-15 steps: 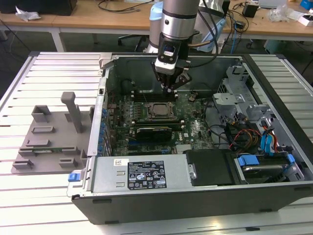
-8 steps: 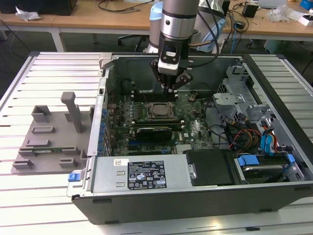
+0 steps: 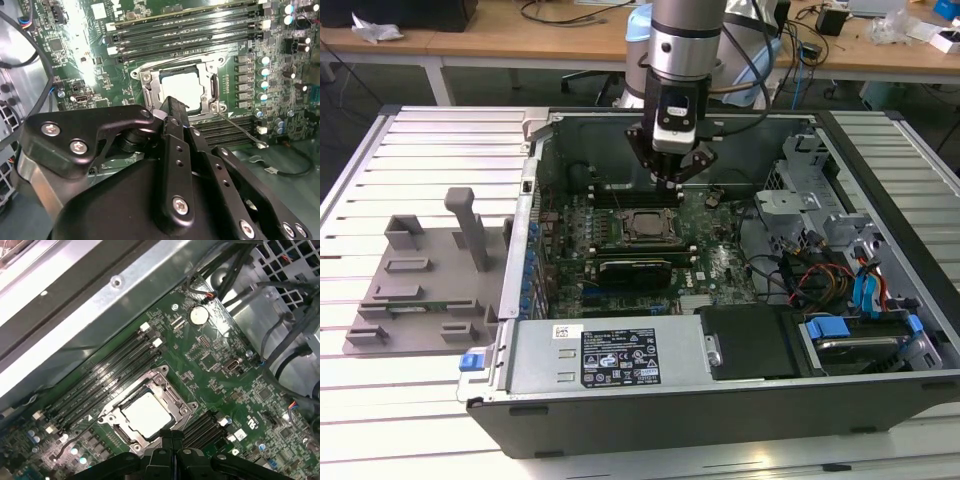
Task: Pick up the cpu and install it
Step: 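Install the first cpu locking lever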
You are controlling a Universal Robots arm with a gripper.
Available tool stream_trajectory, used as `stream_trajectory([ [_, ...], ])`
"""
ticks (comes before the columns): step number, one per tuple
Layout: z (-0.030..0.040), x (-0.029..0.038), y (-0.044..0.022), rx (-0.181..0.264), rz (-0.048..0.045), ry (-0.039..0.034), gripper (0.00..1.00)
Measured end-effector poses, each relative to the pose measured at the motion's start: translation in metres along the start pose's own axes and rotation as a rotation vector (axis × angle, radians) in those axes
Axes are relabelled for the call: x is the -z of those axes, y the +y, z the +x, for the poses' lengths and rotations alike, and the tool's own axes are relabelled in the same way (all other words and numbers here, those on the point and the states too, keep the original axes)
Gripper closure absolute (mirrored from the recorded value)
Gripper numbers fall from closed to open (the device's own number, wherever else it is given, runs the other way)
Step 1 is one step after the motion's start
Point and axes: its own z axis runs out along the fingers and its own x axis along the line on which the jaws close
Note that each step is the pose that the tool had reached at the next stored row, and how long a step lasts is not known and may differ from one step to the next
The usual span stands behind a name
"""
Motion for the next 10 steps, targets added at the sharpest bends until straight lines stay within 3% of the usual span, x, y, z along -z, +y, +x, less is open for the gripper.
stream_trajectory([
  [10, 0.0000, 0.0000, 0.0000, 0.103, -0.0057, -0.0104, 0.89],
])
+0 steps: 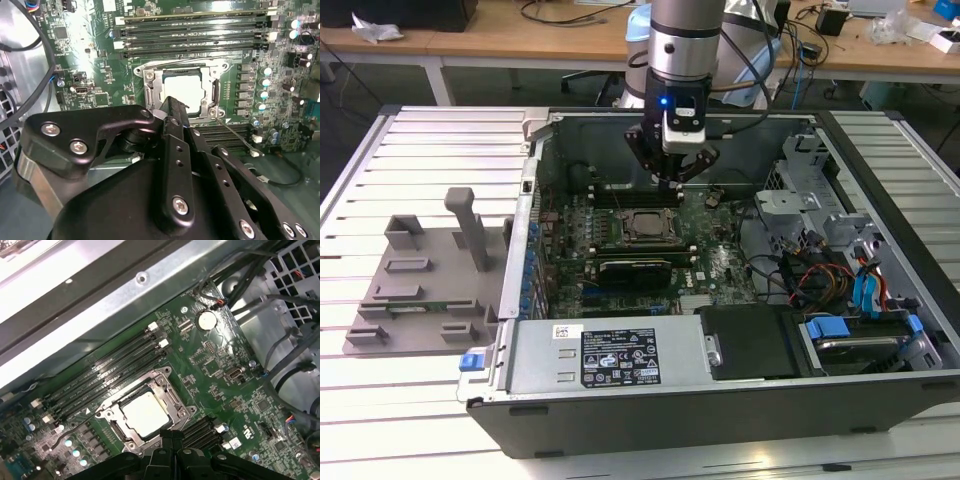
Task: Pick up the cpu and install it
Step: 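Install the first cpu locking lever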
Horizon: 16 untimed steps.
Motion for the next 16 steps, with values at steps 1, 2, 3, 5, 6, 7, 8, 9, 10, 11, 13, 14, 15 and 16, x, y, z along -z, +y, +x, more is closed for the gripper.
stream_trajectory([
  [1, 0.0000, 0.0000, 0.0000, 0.018, -0.0012, -0.0018, 0.89],
  [2, 0.0000, 0.0000, 0.0000, 0.027, -0.0015, -0.0026, 0.89],
  [3, 0.0000, 0.0000, 0.0000, 0.034, -0.0020, -0.0034, 0.89],
  [5, 0.0000, 0.0000, 0.0000, 0.063, -0.0036, -0.0063, 0.89],
  [6, 0.0000, 0.0000, 0.0000, 0.068, -0.0040, -0.0069, 0.89],
  [7, 0.0000, 0.0000, 0.0000, 0.075, -0.0043, -0.0076, 0.89],
  [8, 0.0000, 0.0000, 0.0000, 0.082, -0.0047, -0.0082, 0.89],
  [9, 0.0000, 0.0000, 0.0000, 0.089, -0.0051, -0.0090, 0.89],
  [10, 0.0000, 0.0000, 0.0000, 0.100, -0.0057, -0.0101, 0.89],
  [11, 0.0000, 0.0000, 0.0000, 0.105, -0.0060, -0.0106, 0.89],
  [13, 0.0000, 0.0000, 0.0000, 0.121, -0.0069, -0.0122, 0.89],
  [14, 0.0000, 0.0000, 0.0000, 0.127, -0.0072, -0.0127, 0.89],
  [15, 0.0000, 0.0000, 0.0000, 0.136, -0.0077, -0.0137, 0.89],
  [16, 0.0000, 0.0000, 0.0000, 0.145, -0.0083, -0.0146, 0.89],
])
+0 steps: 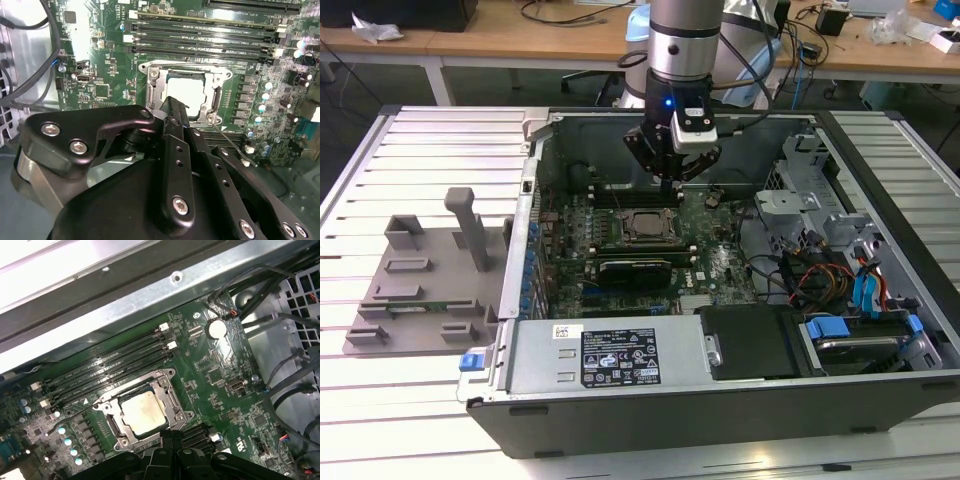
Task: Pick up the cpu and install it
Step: 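Install the first cpu locking lever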
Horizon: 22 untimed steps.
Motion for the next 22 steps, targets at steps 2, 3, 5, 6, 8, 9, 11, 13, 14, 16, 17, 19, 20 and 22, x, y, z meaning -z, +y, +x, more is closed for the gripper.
stream_trajectory([
  [2, 0.0000, 0.0000, 0.0000, 0.016, -0.0009, -0.0016, 0.89],
  [3, 0.0000, 0.0000, 0.0000, 0.027, -0.0015, -0.0027, 0.89],
  [5, 0.0000, 0.0000, 0.0000, 0.039, -0.0022, -0.0039, 0.89],
  [6, 0.0000, 0.0000, 0.0000, 0.044, -0.0025, -0.0045, 0.89],
  [8, 0.0000, 0.0000, 0.0000, 0.061, -0.0034, -0.0061, 0.89],
  [9, 0.0000, 0.0000, 0.0000, 0.068, -0.0039, -0.0069, 0.89],
  [11, 0.0000, 0.0000, 0.0000, 0.081, -0.0045, -0.0081, 0.89],
  [13, 0.0000, 0.0000, 0.0000, 0.101, -0.0057, -0.0102, 0.89],
  [14, 0.0000, 0.0000, 0.0000, 0.113, -0.0064, -0.0114, 0.89],
  [16, 0.0000, 0.0000, 0.0000, 0.125, -0.0071, -0.0126, 0.89],
  [17, 0.0000, 0.0000, 0.0000, 0.137, -0.0077, -0.0138, 0.89],
  [19, 0.0000, 0.0000, 0.0000, 0.155, -0.0087, -0.0156, 0.89],
  [20, 0.0000, 0.0000, 0.0000, 0.160, -0.0091, -0.0162, 0.89],
  [22, 0.0000, 0.0000, 0.0000, 0.178, -0.0101, -0.0179, 0.89],
])
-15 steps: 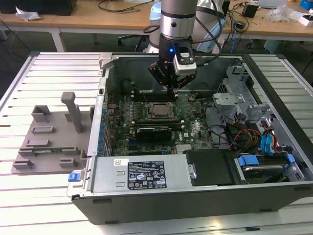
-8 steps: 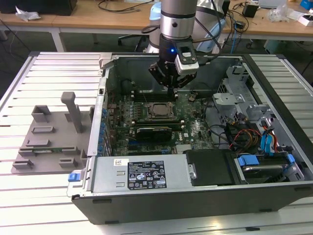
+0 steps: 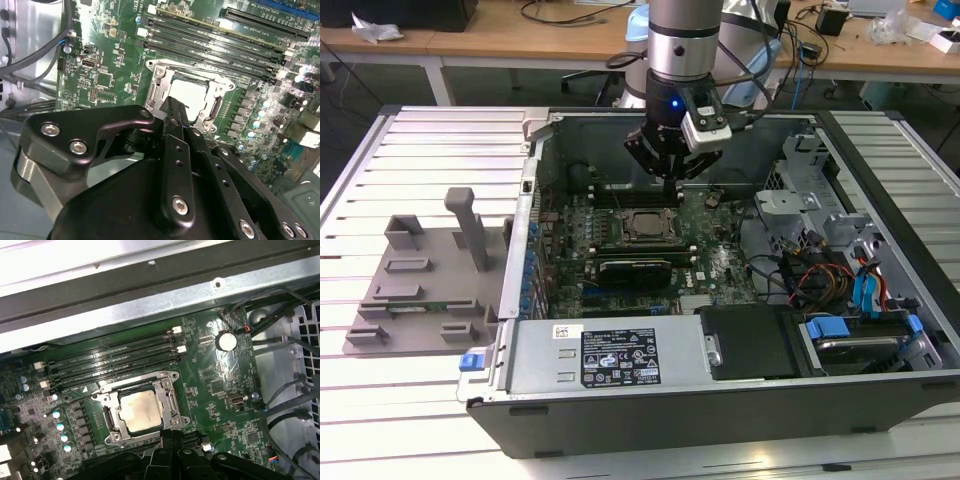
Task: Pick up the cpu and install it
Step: 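Install the first cpu locking lever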
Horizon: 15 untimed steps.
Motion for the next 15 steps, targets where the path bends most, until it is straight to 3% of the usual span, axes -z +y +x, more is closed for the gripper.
stream_trajectory([
  [1, 0.0000, 0.0002, -0.0001, 0.007, -0.0089, 0.0016, 0.89],
  [2, 0.0000, 0.0000, 0.0000, 0.011, -0.0315, 0.0065, 0.89],
  [4, 0.0000, 0.0000, 0.0000, 0.015, -0.0536, 0.0113, 0.89],
  [9, 0.0000, 0.0000, 0.0000, 0.119, -0.0605, 0.0041, 0.89],
  [12, 0.0000, 0.0000, 0.0000, 0.205, -0.0647, -0.0023, 0.89],
  [15, 0.0000, 0.0000, 0.0000, 0.234, -0.0660, -0.0044, 0.89],
])
